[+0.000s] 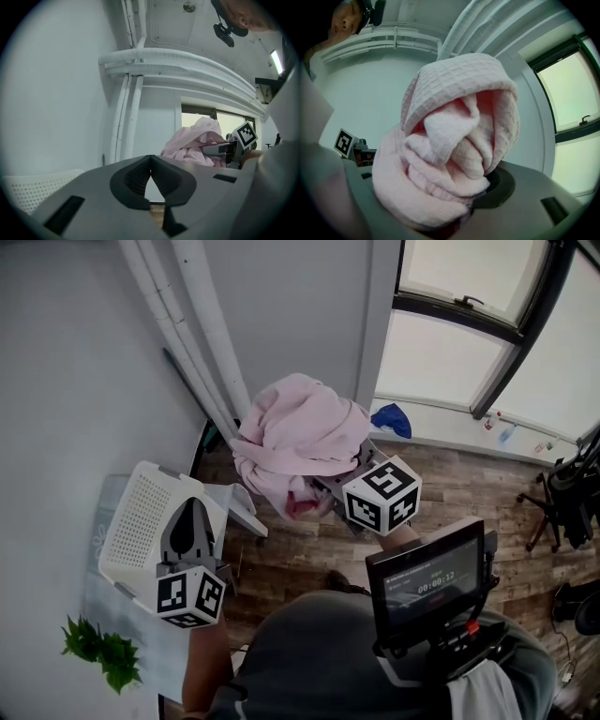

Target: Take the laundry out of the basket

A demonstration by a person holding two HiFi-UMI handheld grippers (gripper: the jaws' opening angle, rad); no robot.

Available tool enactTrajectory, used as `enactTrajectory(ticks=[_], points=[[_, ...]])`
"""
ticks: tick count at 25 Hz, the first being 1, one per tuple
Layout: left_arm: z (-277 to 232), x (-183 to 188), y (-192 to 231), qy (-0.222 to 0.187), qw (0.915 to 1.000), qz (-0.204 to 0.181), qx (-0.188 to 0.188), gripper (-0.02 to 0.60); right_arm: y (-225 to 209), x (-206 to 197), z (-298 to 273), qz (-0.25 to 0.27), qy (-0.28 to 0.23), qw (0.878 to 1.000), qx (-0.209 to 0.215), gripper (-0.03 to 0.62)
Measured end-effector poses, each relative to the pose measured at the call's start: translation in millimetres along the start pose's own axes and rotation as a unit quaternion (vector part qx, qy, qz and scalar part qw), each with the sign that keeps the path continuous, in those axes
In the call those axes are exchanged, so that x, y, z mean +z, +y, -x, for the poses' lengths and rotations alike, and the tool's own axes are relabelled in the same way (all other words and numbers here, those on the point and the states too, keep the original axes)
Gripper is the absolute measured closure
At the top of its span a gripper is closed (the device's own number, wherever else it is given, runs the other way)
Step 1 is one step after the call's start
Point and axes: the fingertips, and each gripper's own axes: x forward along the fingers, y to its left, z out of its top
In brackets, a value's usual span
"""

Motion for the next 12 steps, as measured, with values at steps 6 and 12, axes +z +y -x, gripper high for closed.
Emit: enactTrajectory(ticks=[6, 12], points=[[0.5, 0.6, 0.1, 0.001, 1.0, 0.001, 0.0, 0.572, 0.9, 0.2, -0.9, 0.002, -0.001, 1.0, 0.0, 0.307], [1.5, 2.3, 1.1, 0.001, 1.0, -0.002, 0.001, 0.572, 0.3, -0.4, -0.2, 0.002, 0.0, 1.0, -0.002, 0.307]])
